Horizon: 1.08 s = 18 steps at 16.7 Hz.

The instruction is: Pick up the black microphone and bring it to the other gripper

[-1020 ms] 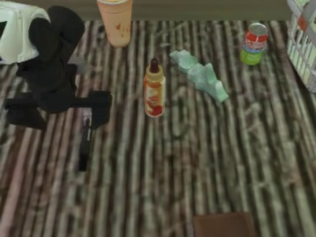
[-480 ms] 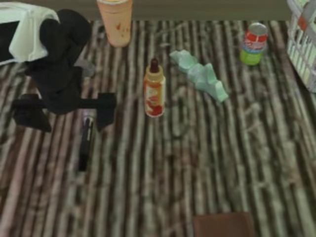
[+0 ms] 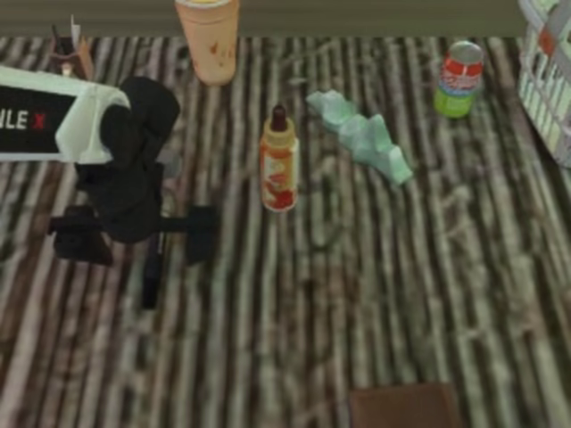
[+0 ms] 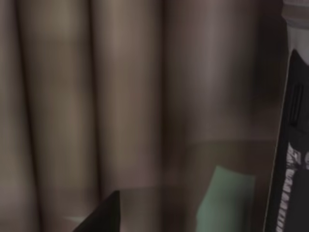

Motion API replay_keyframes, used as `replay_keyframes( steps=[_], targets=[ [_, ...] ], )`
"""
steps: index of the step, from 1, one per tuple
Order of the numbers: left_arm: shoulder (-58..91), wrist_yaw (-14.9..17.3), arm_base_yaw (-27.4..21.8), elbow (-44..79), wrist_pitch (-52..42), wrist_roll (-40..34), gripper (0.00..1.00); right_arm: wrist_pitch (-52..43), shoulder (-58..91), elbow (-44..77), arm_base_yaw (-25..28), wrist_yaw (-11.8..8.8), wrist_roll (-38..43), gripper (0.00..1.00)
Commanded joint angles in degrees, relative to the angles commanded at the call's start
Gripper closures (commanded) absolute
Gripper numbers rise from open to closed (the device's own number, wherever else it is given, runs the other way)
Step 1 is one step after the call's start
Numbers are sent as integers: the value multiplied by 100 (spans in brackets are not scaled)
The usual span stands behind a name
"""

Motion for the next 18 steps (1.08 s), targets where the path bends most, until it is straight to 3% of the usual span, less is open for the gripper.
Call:
replay_keyframes(
  steps=[5, 18],
  targets=[
    [80, 1, 1, -60, 110, 3, 0, 0, 0, 0, 0, 0, 0, 0],
    [80, 1, 1, -60, 110, 3, 98, 0, 0, 0, 0, 0, 0, 0]
  ],
)
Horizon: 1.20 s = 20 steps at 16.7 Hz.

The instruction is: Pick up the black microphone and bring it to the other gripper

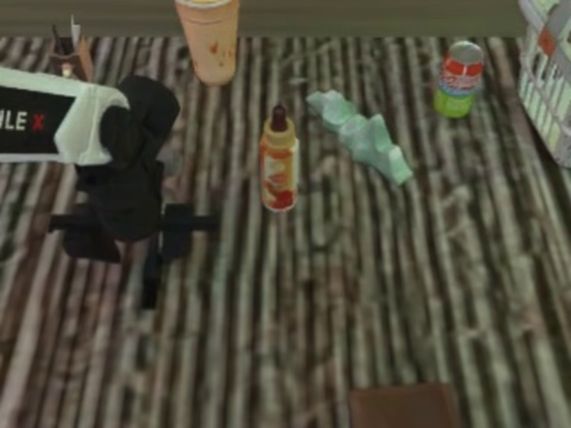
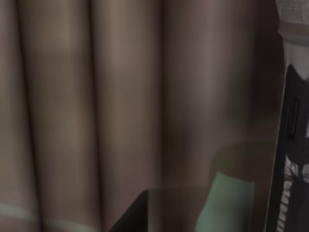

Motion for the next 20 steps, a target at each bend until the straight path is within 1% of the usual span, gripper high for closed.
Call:
replay_keyframes(
  steps=[1, 8, 9, 12, 14, 16, 20],
  targets=[
    [0, 0, 0, 0, 0, 0, 100, 0, 0, 0, 0, 0, 0, 0],
    [0, 0, 0, 0, 0, 0, 100, 0, 0, 0, 0, 0, 0, 0],
    [-341, -122, 3, 124, -163, 89, 100, 0, 0, 0, 0, 0, 0, 0],
    [-378, -39, 1, 91, 30, 137, 100, 0, 0, 0, 0, 0, 0, 0],
    [-456, 133, 3, 16, 451, 233, 100, 0, 0, 0, 0, 0, 0, 0],
    [-571, 388, 16, -112, 1092, 367, 100, 0, 0, 0, 0, 0, 0, 0],
    [-930, 1064, 78, -583, 2826, 722, 100, 0, 0, 0, 0, 0, 0, 0]
  ],
)
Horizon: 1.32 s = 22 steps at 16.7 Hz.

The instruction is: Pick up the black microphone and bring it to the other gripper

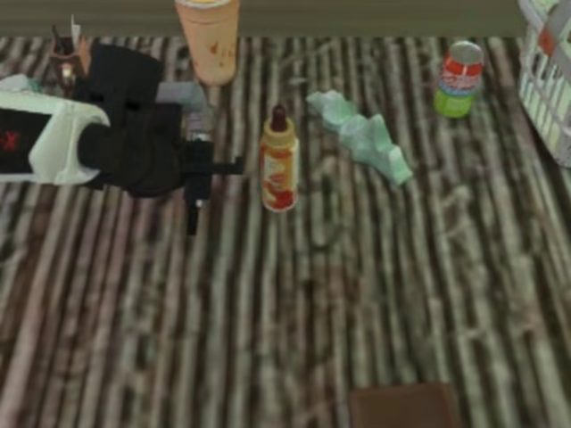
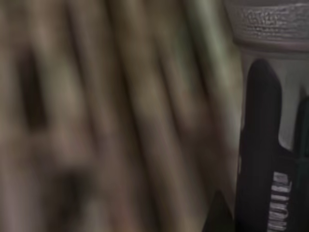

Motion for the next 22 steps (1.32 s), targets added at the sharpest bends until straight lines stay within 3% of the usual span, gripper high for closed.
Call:
replay_keyframes(
  steps=[7, 12, 19, 22],
  targets=[
    [-857, 1324, 140, -1045, 3690, 708, 100, 0, 0, 0, 0, 0, 0, 0],
    [-1479, 1921, 223, -1489, 5156, 1083, 100, 0, 0, 0, 0, 0, 0, 0],
    [-1556, 1970, 187, -1514, 5307, 1137, 100, 0, 0, 0, 0, 0, 0, 0],
    [-1689, 1616, -165, -1537, 5286, 1147, 100, 0, 0, 0, 0, 0, 0, 0]
  ],
)
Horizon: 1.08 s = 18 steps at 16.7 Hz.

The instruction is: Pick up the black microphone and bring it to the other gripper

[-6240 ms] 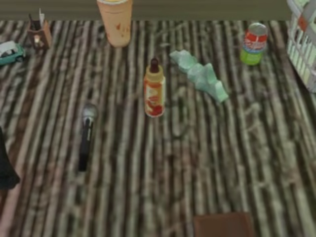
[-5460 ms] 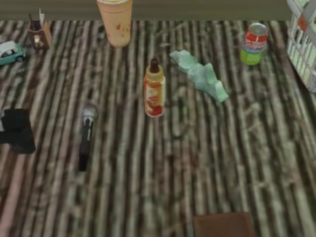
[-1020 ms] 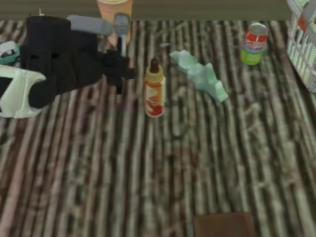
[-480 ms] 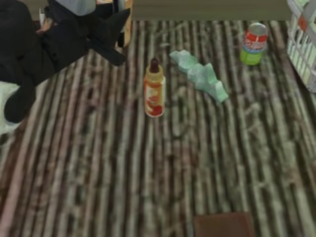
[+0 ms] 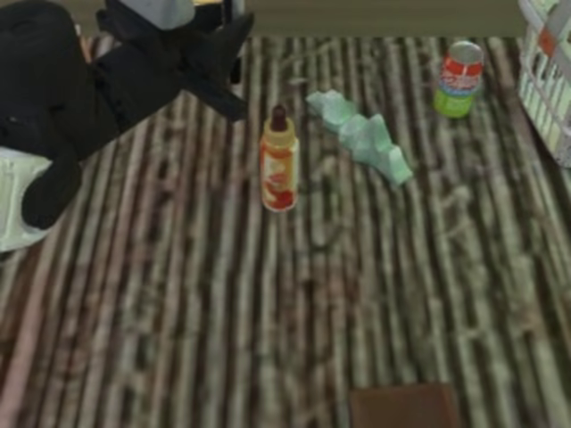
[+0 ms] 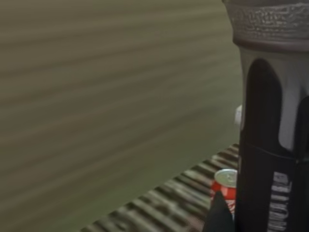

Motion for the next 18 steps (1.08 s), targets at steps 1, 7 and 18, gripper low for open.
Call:
replay_keyframes(
  steps=[1, 7, 18],
  targets=[
    [-70, -203, -182, -14, -13, 4, 100, 0, 0, 0, 0, 0, 0, 0],
    [-543, -1529, -1412, -124, -116, 26, 100, 0, 0, 0, 0, 0, 0, 0],
    [-615, -1707, -1588, -135, -126, 32, 100, 0, 0, 0, 0, 0, 0, 0]
  ],
)
